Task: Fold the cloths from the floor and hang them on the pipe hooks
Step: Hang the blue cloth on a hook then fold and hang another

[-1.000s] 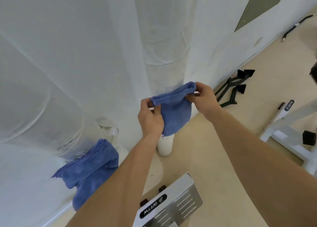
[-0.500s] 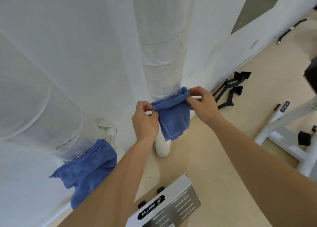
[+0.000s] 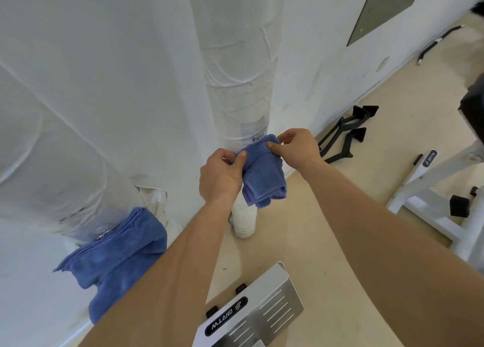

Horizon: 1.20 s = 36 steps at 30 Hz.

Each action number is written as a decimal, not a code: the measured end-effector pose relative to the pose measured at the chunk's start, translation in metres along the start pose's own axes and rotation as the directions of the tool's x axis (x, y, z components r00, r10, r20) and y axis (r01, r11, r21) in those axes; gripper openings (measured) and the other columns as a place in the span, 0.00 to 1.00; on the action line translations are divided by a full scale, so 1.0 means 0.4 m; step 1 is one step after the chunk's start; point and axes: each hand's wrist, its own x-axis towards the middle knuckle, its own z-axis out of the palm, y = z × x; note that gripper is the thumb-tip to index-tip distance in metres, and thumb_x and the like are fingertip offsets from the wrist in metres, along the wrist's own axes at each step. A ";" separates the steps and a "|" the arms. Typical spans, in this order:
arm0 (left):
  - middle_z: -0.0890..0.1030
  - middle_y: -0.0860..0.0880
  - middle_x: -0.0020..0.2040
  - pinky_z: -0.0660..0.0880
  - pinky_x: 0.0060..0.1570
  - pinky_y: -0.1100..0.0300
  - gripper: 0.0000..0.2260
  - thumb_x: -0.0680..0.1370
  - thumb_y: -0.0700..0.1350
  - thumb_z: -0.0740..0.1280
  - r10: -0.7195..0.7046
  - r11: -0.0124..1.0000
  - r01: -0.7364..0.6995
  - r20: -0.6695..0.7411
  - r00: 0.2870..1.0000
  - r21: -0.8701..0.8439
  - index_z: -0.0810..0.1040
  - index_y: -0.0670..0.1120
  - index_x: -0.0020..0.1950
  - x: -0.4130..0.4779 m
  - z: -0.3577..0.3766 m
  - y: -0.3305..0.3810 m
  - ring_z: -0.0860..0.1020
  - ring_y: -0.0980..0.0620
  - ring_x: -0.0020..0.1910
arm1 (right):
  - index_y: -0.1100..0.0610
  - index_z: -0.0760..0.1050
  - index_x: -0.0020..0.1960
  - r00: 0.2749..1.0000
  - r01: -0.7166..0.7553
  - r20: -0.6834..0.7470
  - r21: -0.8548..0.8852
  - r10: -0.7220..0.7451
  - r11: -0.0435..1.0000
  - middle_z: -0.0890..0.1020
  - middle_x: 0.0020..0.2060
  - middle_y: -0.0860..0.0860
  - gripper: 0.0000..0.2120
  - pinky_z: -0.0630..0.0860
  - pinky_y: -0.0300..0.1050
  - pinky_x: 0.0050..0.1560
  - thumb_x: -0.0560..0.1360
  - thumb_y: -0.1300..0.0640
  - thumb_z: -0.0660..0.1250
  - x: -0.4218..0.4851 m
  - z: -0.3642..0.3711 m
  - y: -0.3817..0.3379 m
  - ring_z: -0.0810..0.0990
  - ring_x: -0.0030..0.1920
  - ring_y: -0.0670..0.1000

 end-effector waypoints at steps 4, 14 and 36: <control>0.76 0.53 0.46 0.68 0.38 0.63 0.03 0.78 0.47 0.68 0.241 0.970 -0.237 -0.071 0.968 0.059 0.75 0.51 0.47 -0.016 -0.013 0.022 0.75 0.54 0.40 | 0.50 0.74 0.47 0.971 0.216 -0.099 -0.049 -0.220 0.975 0.80 0.46 0.46 0.07 0.77 0.49 0.47 0.72 0.55 0.71 -0.034 0.006 -0.007 0.80 0.45 0.50; 0.80 0.53 0.56 0.74 0.50 0.62 0.19 0.75 0.53 0.70 0.483 0.856 -0.497 0.123 0.867 0.143 0.77 0.50 0.63 -0.051 -0.010 -0.028 0.78 0.53 0.49 | 0.48 0.76 0.66 0.917 0.338 0.219 0.014 -0.333 0.941 0.78 0.63 0.46 0.27 0.80 0.47 0.57 0.69 0.61 0.75 -0.080 -0.033 0.074 0.78 0.61 0.46; 0.80 0.47 0.51 0.73 0.41 0.54 0.15 0.75 0.47 0.70 0.473 0.824 -0.482 0.106 0.875 0.298 0.75 0.44 0.59 -0.047 0.033 -0.016 0.79 0.46 0.44 | 0.49 0.72 0.66 0.943 0.325 0.126 -0.168 -0.307 0.931 0.76 0.54 0.54 0.27 0.80 0.53 0.51 0.69 0.64 0.71 -0.106 0.019 0.048 0.81 0.48 0.56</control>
